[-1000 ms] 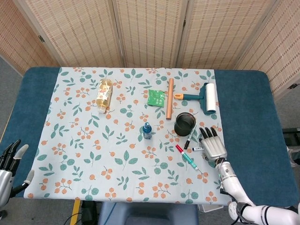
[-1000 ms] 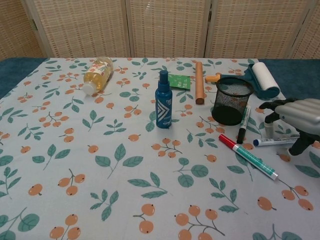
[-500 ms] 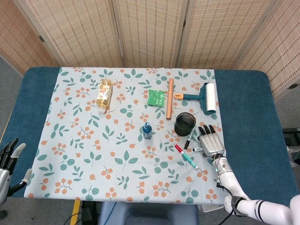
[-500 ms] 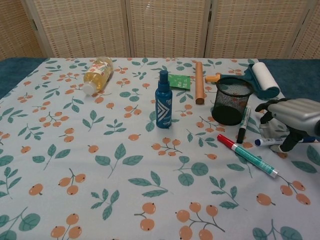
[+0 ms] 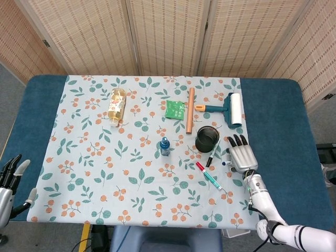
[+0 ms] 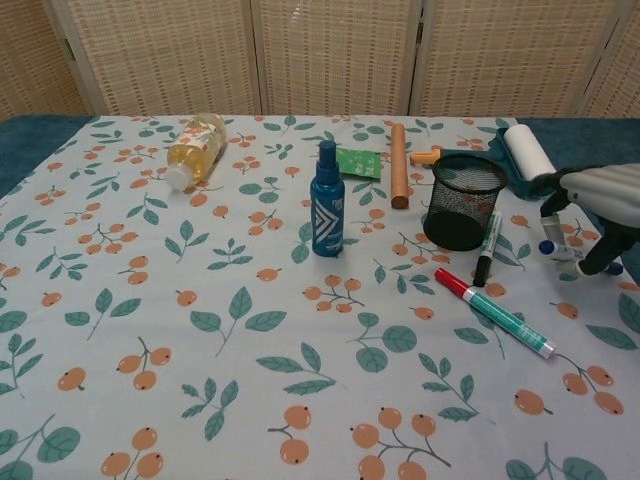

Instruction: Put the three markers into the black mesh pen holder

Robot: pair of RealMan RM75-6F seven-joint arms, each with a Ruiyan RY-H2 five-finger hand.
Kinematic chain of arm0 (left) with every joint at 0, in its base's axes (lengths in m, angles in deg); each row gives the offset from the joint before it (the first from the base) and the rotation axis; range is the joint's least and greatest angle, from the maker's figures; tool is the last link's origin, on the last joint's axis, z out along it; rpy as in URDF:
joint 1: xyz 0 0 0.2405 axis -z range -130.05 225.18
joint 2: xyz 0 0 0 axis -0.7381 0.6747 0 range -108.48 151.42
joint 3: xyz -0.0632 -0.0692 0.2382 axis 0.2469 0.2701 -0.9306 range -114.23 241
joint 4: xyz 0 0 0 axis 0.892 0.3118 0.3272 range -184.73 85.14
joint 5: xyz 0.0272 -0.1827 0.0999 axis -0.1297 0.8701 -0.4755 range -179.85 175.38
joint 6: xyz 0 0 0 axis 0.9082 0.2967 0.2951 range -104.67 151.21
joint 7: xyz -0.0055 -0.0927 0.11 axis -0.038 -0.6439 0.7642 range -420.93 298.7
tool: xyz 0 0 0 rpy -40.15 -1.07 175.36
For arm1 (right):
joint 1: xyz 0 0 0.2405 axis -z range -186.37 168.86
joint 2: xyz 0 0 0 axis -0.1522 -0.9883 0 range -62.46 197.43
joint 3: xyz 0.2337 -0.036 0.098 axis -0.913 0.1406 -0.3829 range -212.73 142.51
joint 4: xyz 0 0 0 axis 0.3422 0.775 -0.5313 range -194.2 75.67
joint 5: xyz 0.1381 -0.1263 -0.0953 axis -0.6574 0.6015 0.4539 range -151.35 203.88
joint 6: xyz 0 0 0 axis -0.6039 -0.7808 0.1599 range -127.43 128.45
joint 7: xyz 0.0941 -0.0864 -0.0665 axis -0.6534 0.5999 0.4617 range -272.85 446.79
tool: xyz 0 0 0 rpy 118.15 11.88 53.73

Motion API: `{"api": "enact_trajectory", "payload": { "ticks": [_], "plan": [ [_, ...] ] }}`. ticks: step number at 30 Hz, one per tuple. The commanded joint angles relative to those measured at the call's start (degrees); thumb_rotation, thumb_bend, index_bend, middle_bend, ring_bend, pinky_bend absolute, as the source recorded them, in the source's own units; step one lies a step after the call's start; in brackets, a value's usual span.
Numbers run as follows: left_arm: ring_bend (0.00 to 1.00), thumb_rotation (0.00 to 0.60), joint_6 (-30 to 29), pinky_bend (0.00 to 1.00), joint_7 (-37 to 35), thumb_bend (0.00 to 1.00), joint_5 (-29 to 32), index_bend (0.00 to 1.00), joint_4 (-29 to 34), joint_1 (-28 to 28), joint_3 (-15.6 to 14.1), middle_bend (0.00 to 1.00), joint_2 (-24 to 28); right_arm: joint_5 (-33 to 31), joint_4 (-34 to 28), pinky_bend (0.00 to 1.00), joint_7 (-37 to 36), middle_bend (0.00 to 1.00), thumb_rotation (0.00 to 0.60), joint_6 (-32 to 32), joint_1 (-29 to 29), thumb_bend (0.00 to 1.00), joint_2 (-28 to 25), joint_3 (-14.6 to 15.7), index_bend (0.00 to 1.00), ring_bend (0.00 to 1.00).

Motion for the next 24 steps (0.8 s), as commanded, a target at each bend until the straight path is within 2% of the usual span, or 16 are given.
{"api": "enact_trajectory", "payload": {
  "ticks": [1,8,13,19,24],
  "plan": [
    [0.01,0.6,0.5,0.27,0.3,0.42,0.1,0.0,0.0,0.2,0.0,0.02,-0.2,2.4,-5.1,0.0,-4.0,0.1,0.6,-2.3,1.1,0.28,-3.9,-1.6,0.6,0.0],
    [0.01,0.6,1.8,0.27,1.7,0.42,0.0,0.0,0.4,0.6,-0.3,0.02,-0.9,4.9,-14.6,0.0,-10.8,0.11,0.6,-3.4,2.1,0.29,-11.6,-4.6,0.61,0.0],
    [0.01,0.6,2.3,0.27,2.1,0.42,0.2,0.0,0.5,0.8,-0.3,0.02,-1.0,5.2,-18.9,0.0,-15.0,0.11,0.6,-3.7,1.9,0.29,-14.4,-7.3,0.61,0.0],
    [0.01,0.6,2.3,0.27,1.3,0.42,0.6,0.0,0.4,0.8,-0.2,0.02,-0.8,1.4,-19.5,0.0,-22.1,0.11,0.6,-1.9,-0.3,0.29,-12.7,-11.8,0.61,0.0],
    [0.01,0.6,2.1,0.27,0.4,0.42,0.6,0.0,0.4,0.7,-0.3,0.02,-0.4,-1.8,-15.2,0.0,-25.2,0.11,0.6,-0.5,-2.9,0.29,-8.1,-13.5,0.61,0.0]
  ]
}}
